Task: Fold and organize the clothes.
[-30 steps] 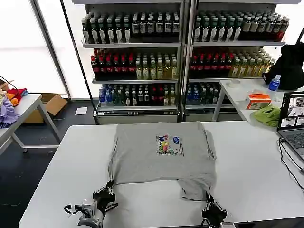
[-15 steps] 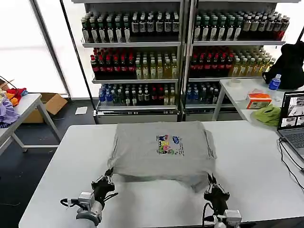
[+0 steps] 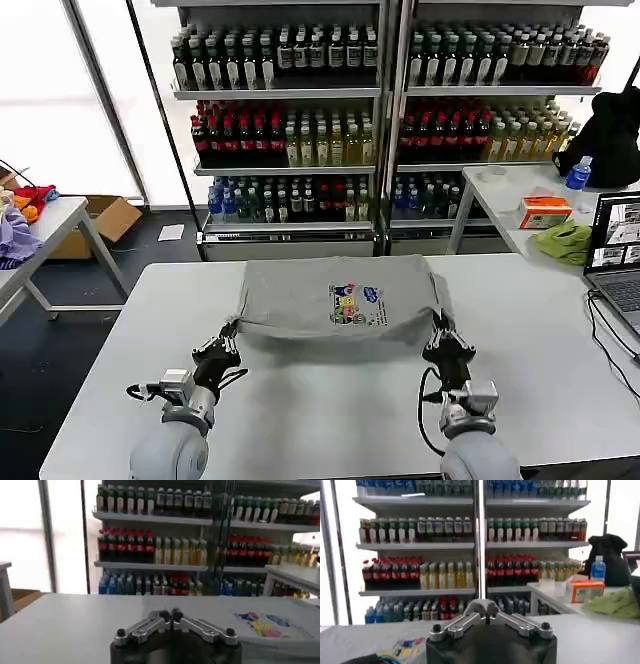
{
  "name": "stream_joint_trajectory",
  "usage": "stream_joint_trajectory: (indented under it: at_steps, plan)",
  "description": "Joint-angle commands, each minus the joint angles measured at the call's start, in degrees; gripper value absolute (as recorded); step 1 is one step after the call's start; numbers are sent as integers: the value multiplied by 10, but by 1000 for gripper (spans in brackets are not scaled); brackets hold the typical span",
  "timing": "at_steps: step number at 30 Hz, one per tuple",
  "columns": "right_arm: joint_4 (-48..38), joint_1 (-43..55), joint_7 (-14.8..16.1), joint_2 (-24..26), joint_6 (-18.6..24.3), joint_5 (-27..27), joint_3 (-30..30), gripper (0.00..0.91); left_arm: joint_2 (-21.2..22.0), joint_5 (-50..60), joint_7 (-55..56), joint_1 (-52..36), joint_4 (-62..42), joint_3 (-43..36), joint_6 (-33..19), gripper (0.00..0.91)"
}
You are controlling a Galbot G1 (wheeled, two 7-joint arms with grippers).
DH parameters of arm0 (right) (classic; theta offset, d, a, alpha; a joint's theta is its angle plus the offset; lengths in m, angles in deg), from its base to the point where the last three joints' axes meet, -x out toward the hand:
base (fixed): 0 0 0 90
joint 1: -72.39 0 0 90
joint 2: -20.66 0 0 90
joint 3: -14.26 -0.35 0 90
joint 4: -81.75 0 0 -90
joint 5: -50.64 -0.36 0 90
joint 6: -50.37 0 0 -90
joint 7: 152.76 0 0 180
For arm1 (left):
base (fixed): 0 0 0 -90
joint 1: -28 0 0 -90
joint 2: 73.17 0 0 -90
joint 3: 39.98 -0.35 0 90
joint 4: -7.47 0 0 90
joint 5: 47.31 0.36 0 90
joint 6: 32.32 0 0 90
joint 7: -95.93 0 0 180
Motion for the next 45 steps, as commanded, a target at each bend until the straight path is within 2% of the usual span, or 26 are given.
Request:
stream_joint_trajectory:
  at_steps: [1,10,16,25,33,34,35,36,37,38,42,45]
  plan:
    - [-123,174,1,9,-18,-24,18,0,-3,-32,1,-78,-73,-7,2,0]
    - [-222,251,1,-3,-28,-45,41,0,-5,-26,2,-146,-165,-30,6,0]
    - [-259,266,-1,-14,-35,-46,57,0,-4,-23,2,-155,-212,-36,1,0]
    - [-288,268,-2,-19,-54,-52,59,0,-12,-7,3,-185,-252,-46,4,0]
    - [-300,266,-5,-21,-59,-55,56,0,-13,44,6,-211,-272,-62,-28,0]
    - [-298,266,-5,-22,-61,-55,56,0,-13,44,5,-212,-272,-63,-28,10]
    - [-295,265,-4,-22,-68,-57,55,0,-13,45,5,-214,-273,-65,-28,191]
    - [-293,265,-4,-22,-71,-59,55,262,-13,46,3,-216,-272,-67,-28,907]
    - [-291,265,-5,-22,-73,-61,55,262,-14,46,3,-216,-272,-67,-28,907]
    - [-286,263,-2,-23,-79,-64,53,907,-14,46,4,-217,-270,-66,-28,907]
    - [-272,259,-12,-29,-87,-96,48,907,-15,45,3,-215,-260,-62,-22,907]
    - [-256,256,-34,-35,-96,-155,42,907,-16,41,3,-208,-241,-60,-13,907]
